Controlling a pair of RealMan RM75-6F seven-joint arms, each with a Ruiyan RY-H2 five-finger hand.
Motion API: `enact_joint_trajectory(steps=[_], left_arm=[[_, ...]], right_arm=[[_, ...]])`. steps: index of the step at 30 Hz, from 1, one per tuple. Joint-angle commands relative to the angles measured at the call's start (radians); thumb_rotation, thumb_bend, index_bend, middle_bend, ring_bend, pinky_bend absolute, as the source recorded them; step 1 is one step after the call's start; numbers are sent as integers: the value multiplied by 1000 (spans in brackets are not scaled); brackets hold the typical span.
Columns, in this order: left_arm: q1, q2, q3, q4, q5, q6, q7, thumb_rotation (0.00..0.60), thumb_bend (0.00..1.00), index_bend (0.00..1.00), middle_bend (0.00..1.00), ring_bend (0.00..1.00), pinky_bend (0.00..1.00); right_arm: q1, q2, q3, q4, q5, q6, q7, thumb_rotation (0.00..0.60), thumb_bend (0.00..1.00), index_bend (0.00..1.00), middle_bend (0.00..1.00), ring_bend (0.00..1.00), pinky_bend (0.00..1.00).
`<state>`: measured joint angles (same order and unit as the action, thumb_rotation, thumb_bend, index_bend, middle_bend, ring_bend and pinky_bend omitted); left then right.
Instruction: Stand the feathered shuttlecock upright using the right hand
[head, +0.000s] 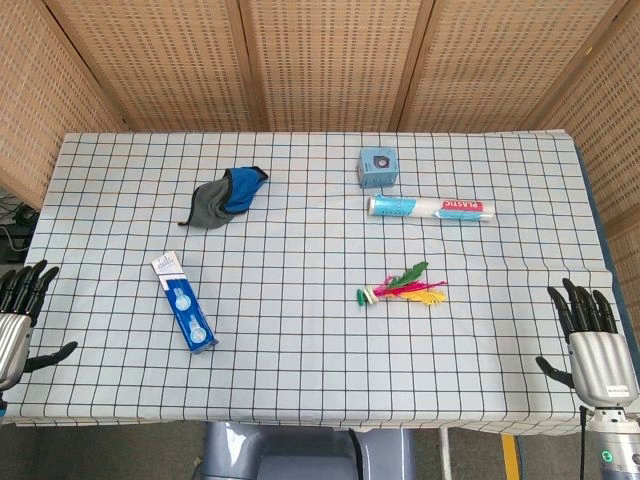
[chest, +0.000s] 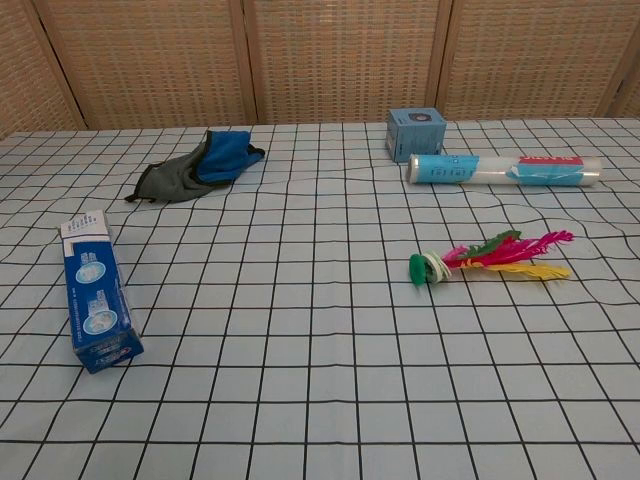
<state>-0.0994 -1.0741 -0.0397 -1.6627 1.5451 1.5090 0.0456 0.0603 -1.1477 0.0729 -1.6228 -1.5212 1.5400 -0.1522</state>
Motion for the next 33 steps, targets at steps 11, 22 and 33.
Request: enact_joint_trajectory(steps=[11, 22, 33], left_arm=[[-10, -29, -8, 25, -15, -13, 13, 600, 0, 0, 0, 0, 0], [-20, -62, -8, 36, -45, -44, 68, 600, 0, 0, 0, 0, 0], [-38, -86, -23, 59, -87, -75, 105, 600, 0, 0, 0, 0, 0]], right_arm=[[134, 14, 50, 27, -15, -152, 0, 600, 0, 27, 0, 0, 0], [377, -119, 115, 122, 98, -462, -168, 600, 304, 420, 0, 0, 0], [469, -256, 111, 226, 190, -553, -241, 600, 456, 465, 0, 0, 0]])
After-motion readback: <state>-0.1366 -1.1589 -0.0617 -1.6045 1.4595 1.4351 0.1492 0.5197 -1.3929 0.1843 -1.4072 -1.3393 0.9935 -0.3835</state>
